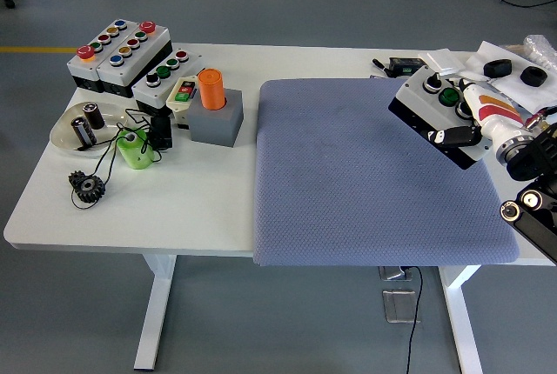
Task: Pick up the button,place it on the desk,press the button,press the button
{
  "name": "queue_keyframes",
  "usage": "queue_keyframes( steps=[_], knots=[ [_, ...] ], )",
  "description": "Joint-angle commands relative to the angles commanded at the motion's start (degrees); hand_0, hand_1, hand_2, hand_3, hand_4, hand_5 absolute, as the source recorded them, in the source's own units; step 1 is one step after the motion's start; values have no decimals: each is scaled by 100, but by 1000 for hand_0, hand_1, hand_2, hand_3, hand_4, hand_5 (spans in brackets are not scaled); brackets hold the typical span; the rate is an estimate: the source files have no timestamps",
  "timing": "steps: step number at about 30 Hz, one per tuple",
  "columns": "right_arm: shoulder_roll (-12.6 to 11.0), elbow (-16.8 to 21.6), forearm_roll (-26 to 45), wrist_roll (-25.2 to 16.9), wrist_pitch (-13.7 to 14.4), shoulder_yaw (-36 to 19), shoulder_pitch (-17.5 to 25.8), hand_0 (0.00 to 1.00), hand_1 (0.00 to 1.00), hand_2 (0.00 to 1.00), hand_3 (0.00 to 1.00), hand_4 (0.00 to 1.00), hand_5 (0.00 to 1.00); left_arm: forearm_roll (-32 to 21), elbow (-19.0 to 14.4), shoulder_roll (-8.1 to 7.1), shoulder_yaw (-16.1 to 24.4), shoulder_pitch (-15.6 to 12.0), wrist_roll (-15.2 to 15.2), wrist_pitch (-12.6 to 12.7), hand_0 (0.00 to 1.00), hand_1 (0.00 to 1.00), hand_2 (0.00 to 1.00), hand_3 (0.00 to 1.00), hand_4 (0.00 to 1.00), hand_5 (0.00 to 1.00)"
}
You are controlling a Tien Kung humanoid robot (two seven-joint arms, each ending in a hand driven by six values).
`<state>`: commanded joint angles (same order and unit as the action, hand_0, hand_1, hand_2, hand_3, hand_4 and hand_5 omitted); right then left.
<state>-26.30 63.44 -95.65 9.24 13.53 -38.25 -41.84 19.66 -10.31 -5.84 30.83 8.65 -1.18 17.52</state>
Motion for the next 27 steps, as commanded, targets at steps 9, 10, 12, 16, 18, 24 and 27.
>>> queue_keyframes(
  steps=[9,10,12,16,18,24,27],
  knots=[
    [95,-121,-646,-1930,-593,782,-329,2,2,119,209,530,198,115,0,-1,57,-38,-37,-2,646,697,704,516,318,998],
    [117,-125,-681,-1992,-607,844,-344,2,2,119,209,530,198,118,0,-1,55,-40,-38,-1,646,697,704,516,318,998],
    [181,-119,-718,-2103,-589,999,-378,2,2,119,209,530,198,126,0,-2,50,-46,-40,-2,646,697,704,516,318,998],
    [279,-119,-811,-2220,-640,1157,-427,20,38,146,230,540,191,180,0,5,84,-55,-57,2,646,698,704,515,316,998],
    [331,-165,-946,-2279,-845,1236,-471,20,38,146,230,540,191,184,0,9,60,-63,-66,0,646,698,704,515,316,998],
    [348,-290,-1052,-2200,-1058,1315,-478,306,250,305,352,565,227,175,0,14,45,-88,-64,-3,645,698,704,516,316,998],
    [339,-307,-1048,-2147,-1147,1352,-487,431,405,486,614,708,226,167,0,14,15,-96,-66,-10,645,698,703,516,315,998]
  ],
)
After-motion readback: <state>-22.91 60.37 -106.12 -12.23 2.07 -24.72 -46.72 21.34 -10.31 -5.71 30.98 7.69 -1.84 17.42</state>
